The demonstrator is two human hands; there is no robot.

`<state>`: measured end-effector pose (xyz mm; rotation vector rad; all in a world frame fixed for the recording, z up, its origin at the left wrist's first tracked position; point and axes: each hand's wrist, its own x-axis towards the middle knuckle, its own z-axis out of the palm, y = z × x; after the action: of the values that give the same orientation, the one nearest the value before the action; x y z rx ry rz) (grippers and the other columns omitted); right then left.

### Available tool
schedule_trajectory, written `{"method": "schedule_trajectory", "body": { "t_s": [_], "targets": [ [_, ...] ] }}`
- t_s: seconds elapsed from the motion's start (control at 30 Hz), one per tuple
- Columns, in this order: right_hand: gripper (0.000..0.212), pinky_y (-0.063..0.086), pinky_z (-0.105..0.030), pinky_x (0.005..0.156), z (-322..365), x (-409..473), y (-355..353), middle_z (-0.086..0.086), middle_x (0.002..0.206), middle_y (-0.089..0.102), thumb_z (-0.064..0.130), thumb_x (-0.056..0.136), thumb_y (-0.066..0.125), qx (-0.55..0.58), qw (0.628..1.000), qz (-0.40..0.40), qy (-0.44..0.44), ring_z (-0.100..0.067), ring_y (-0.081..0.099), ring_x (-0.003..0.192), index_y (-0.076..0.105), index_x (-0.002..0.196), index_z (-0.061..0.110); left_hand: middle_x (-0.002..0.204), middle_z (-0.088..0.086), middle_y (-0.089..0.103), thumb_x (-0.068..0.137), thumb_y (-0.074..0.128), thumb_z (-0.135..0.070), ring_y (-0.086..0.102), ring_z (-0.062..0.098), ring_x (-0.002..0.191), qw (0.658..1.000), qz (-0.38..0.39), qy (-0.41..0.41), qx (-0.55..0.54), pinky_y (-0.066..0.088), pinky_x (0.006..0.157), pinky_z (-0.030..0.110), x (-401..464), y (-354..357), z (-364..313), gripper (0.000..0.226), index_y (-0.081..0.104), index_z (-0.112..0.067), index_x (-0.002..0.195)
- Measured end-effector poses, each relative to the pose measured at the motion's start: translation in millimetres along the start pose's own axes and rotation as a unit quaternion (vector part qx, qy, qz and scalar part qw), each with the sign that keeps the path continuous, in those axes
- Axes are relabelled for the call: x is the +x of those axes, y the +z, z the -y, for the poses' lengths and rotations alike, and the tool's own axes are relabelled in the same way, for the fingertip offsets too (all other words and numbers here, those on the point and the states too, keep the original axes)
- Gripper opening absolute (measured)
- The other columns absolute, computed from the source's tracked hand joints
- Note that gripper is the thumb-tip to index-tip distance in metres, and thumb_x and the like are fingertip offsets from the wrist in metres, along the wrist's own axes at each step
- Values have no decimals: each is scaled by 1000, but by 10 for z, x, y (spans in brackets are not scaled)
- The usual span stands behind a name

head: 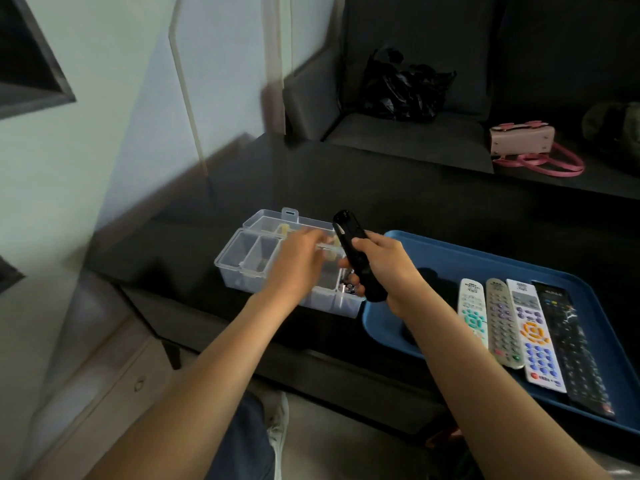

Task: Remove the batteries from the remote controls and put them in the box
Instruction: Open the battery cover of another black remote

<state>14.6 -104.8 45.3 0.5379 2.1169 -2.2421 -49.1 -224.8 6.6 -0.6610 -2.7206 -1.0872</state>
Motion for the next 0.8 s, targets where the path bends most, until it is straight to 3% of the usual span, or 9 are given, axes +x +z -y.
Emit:
{"method": "schedule_trajectory", "body": {
  "t_s": [0.1, 0.17, 0.3, 0.37, 0.43, 0.47, 0.53, 0.6, 0.8],
  "targets": [
    [14, 38, -22, 38, 7, 17, 270, -14, 76, 62, 14, 99, 41, -24, 999, 21, 2, -17, 46, 45, 54, 92, 11, 115, 8, 61, 93, 48, -8, 59, 21, 103, 996, -50, -25, 69, 42, 80, 26, -29, -336, 266, 23, 61, -10, 111],
    [14, 39, -25, 40, 7, 39, 466, -14, 78, 62, 14, 100, 41, -31, 999, 36, 0, -17, 47, 47, 54, 97, 11, 114, 9, 61, 91, 48, -2, 55, 23, 104, 990, -33, -25, 134, 43, 82, 29, -35, -579, 439, 22, 62, -9, 106],
    [19, 40, -28, 43, 13, 92, 798, -12, 77, 62, 14, 100, 39, -48, 998, 51, 2, -18, 48, 51, 52, 113, 8, 123, 6, 55, 87, 49, 0, 44, 22, 117, 957, 120, -18, 262, 34, 99, 37, 3, -954, 747, 32, 61, -18, 110],
    [19, 40, -27, 43, 6, 131, 920, -12, 77, 61, 13, 101, 38, -65, 996, 54, 4, -18, 49, 51, 51, 113, 7, 135, 4, 46, 86, 51, -9, 31, 16, 132, 943, 213, -20, 257, 13, 114, 40, 46, -1063, 903, 37, 59, -25, 118],
    [18, 40, -28, 43, -9, 155, 948, -12, 77, 61, 13, 100, 39, -74, 996, 51, 5, -19, 49, 51, 51, 111, 8, 141, -1, 40, 83, 53, -17, 15, 10, 140, 920, 285, -1, 269, -8, 114, 45, 82, -1080, 961, 46, 53, -29, 127],
    [17, 40, -28, 43, -31, 184, 1002, -12, 77, 61, 13, 100, 39, -85, 995, 52, 6, -19, 49, 51, 52, 110, 9, 139, -3, 42, 81, 53, -19, 14, 11, 139, 909, 299, 13, 289, -9, 113, 48, 87, -1096, 1010, 51, 50, -30, 130],
    [15, 40, -28, 43, -71, 221, 1056, -12, 78, 61, 13, 100, 40, -94, 994, 49, 13, -19, 49, 50, 52, 108, 10, 125, -5, 51, 78, 54, -21, 25, 16, 130, 888, 293, 55, 350, 7, 111, 48, 79, -1087, 999, 52, 48, -34, 128],
    [15, 41, -27, 43, -104, 250, 1091, -12, 79, 62, 13, 99, 40, -102, 993, 49, 19, -19, 50, 50, 52, 107, 11, 115, -5, 54, 79, 56, -29, 35, 18, 118, 882, 275, 74, 376, 23, 97, 40, 73, -1028, 1000, 45, 50, -35, 123],
    [15, 40, -28, 43, -139, 304, 1094, -13, 78, 63, 13, 99, 40, -115, 992, 53, 19, -18, 50, 48, 52, 107, 11, 114, -3, 59, 79, 65, -30, 57, 20, 102, 888, 334, -24, 314, 42, 75, 32, 168, -812, 1054, 43, 51, -25, 119]
  ]
}}
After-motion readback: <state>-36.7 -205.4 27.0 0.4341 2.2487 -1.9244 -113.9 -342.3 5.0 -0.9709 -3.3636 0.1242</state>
